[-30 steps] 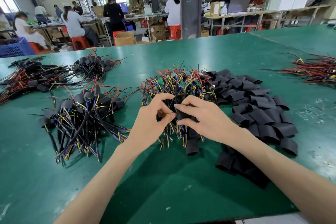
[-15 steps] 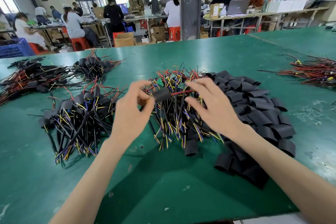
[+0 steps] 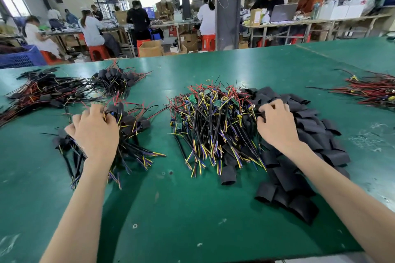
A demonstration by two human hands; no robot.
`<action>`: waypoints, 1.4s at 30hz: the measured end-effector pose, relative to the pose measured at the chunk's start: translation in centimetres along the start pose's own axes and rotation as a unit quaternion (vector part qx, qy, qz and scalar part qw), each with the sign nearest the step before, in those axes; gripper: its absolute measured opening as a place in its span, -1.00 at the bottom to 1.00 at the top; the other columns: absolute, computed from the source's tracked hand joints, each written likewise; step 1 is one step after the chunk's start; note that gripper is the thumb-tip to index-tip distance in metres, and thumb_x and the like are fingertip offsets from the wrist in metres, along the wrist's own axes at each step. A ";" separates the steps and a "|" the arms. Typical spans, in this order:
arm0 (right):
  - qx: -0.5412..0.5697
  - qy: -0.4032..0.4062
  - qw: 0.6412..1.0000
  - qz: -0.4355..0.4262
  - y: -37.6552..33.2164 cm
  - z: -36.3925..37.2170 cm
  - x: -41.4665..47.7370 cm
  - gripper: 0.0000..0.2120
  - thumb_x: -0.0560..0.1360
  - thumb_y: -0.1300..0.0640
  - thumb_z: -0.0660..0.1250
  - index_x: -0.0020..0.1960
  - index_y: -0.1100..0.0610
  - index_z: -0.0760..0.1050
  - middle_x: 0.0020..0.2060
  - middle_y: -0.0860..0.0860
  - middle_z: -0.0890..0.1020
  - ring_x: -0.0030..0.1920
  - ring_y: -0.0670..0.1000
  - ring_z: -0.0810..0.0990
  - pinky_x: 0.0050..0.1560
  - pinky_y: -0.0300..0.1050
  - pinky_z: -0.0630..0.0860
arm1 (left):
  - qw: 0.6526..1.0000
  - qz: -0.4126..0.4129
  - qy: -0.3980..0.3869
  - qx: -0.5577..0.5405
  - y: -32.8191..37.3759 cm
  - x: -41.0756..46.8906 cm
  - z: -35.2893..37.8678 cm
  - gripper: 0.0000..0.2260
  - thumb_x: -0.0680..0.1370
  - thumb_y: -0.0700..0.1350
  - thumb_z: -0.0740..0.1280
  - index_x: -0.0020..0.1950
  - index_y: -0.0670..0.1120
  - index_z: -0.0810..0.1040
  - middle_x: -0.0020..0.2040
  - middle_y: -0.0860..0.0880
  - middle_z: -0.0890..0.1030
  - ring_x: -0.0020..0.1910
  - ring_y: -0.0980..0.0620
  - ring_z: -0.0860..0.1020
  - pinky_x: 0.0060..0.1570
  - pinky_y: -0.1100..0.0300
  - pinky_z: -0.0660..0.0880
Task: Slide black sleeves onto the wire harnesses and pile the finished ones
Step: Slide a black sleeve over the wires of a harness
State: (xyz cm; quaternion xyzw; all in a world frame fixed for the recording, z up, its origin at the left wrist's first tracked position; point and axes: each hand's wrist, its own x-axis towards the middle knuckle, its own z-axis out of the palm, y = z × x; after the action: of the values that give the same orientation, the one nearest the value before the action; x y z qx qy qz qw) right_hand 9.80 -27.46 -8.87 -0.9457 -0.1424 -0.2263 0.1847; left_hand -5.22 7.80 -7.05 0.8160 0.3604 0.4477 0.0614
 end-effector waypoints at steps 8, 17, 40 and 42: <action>-0.091 -0.073 0.993 0.037 1.2 0.1 0.3 -0.62 0.52 0.17 0.21 0.33 0.17 0.35 0.30 0.19 0.34 0.25 0.27 0.31 0.19 0.11 0.31 | 0.999 -0.027 0.006 -0.036 1.8 -0.5 -0.8 -0.72 0.51 -0.17 0.25 0.21 -0.13 0.51 0.20 -0.22 0.46 0.23 -0.22 0.33 0.19 -0.08 0.20; -0.102 -0.135 0.985 0.015 2.1 0.3 0.6 -0.64 0.52 0.21 0.20 0.31 0.19 0.38 0.21 0.20 0.39 0.21 0.23 0.32 0.15 0.07 0.35 | 0.939 0.038 -0.219 -0.263 13.1 -2.0 2.3 -0.78 0.55 -0.20 0.26 0.13 -0.15 0.61 0.10 -0.09 0.63 0.12 -0.06 0.54 0.14 0.20 0.37; -0.014 0.002 0.999 -0.045 0.5 0.2 0.4 -0.64 0.55 -0.03 0.27 0.13 0.26 0.45 0.01 0.22 0.44 0.06 0.26 0.42 -0.05 0.09 0.40 | 0.767 -0.256 -0.387 -0.443 16.4 2.1 6.3 -0.76 0.47 -0.48 0.26 -0.03 -0.17 0.38 -0.25 -0.12 0.39 -0.41 0.02 0.37 -0.19 0.08 0.55; -0.009 -0.002 0.999 -0.049 0.4 0.3 0.3 -0.64 0.55 -0.03 0.27 0.15 0.26 0.46 0.00 0.22 0.44 0.05 0.26 0.42 -0.04 0.10 0.41 | 0.759 -0.261 -0.412 -0.431 16.4 2.1 6.1 -0.80 0.52 -0.45 0.18 -0.19 -0.18 0.34 -0.28 -0.12 0.36 -0.40 0.03 0.39 -0.31 0.19 0.56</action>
State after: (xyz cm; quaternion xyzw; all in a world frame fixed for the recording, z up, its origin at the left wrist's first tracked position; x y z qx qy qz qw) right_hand 10.27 -27.62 -9.07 -0.9396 -0.1869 -0.2347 0.1645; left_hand 8.95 -1.56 -2.27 0.6833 0.2686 0.1430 0.6637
